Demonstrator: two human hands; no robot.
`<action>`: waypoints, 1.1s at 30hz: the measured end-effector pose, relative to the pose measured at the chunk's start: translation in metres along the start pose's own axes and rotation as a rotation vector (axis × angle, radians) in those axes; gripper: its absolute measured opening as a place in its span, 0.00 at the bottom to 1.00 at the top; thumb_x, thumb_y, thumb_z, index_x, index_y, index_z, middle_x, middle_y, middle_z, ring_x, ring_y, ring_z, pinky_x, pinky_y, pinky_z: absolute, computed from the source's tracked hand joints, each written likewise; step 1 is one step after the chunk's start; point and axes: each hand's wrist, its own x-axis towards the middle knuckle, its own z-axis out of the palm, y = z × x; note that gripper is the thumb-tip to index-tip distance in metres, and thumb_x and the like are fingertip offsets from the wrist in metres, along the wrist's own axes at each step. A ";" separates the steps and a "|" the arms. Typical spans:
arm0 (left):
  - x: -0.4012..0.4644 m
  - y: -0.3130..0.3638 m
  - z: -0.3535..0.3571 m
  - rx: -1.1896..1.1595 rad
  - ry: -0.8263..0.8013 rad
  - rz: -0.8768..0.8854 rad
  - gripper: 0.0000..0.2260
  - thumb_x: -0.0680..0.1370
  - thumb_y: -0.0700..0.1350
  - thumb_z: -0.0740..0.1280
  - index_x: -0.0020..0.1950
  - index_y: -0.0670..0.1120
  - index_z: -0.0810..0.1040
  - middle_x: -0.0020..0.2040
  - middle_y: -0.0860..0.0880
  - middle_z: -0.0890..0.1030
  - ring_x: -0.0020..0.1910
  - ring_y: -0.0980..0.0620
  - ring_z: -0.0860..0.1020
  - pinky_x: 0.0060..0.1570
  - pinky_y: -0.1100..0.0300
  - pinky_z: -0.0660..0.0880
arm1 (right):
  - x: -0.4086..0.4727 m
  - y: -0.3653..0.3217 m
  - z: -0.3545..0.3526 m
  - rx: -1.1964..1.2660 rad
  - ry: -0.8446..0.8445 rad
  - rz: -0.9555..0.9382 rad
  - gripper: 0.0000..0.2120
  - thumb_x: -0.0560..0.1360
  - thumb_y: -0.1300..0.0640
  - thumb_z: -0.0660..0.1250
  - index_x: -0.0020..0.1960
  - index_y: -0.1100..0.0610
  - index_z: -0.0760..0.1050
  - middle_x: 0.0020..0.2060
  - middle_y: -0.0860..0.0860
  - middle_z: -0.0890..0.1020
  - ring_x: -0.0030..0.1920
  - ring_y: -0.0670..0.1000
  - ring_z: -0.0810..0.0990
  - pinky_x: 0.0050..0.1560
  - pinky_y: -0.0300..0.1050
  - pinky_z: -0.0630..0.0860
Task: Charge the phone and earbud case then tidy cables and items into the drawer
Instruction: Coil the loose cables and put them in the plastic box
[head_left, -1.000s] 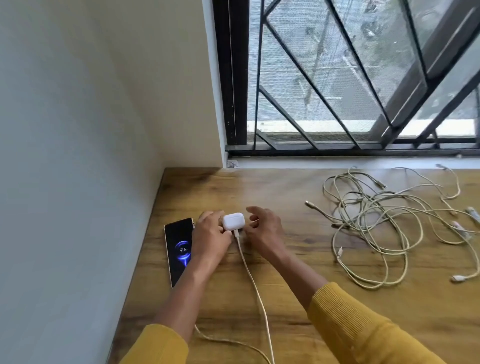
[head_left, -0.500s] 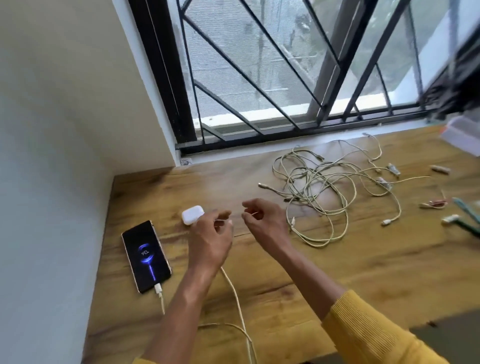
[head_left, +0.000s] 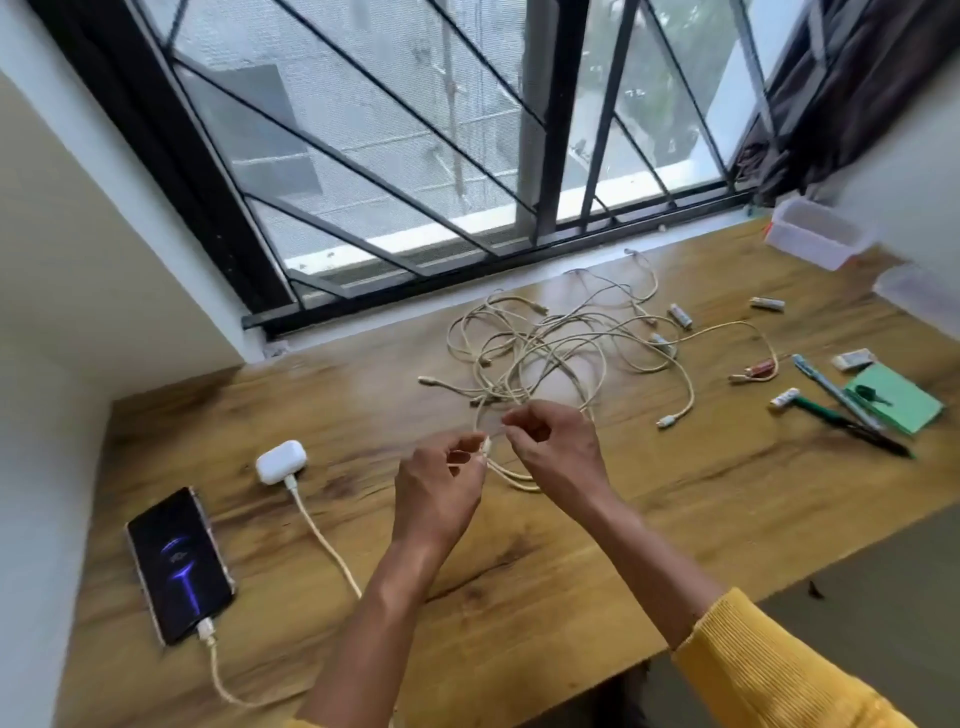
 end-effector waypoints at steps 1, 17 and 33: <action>0.000 0.008 0.010 0.002 -0.004 0.003 0.10 0.79 0.45 0.75 0.59 0.51 0.88 0.50 0.57 0.88 0.49 0.63 0.85 0.56 0.56 0.84 | 0.002 0.005 -0.011 -0.007 -0.006 0.004 0.06 0.76 0.60 0.73 0.46 0.51 0.86 0.36 0.43 0.85 0.38 0.40 0.82 0.42 0.37 0.77; 0.010 0.094 0.169 0.052 -0.017 -0.045 0.10 0.78 0.43 0.75 0.57 0.53 0.89 0.48 0.58 0.88 0.46 0.66 0.84 0.53 0.63 0.83 | 0.080 0.132 -0.181 -0.536 -0.350 -0.041 0.20 0.70 0.67 0.68 0.59 0.52 0.84 0.58 0.49 0.81 0.59 0.55 0.80 0.57 0.48 0.78; 0.017 0.100 0.198 -0.236 -0.004 -0.068 0.23 0.78 0.40 0.77 0.65 0.63 0.78 0.58 0.61 0.85 0.51 0.59 0.84 0.50 0.64 0.81 | 0.101 0.092 -0.195 0.151 -0.343 -0.267 0.07 0.81 0.62 0.69 0.52 0.51 0.73 0.43 0.49 0.83 0.44 0.50 0.82 0.47 0.50 0.81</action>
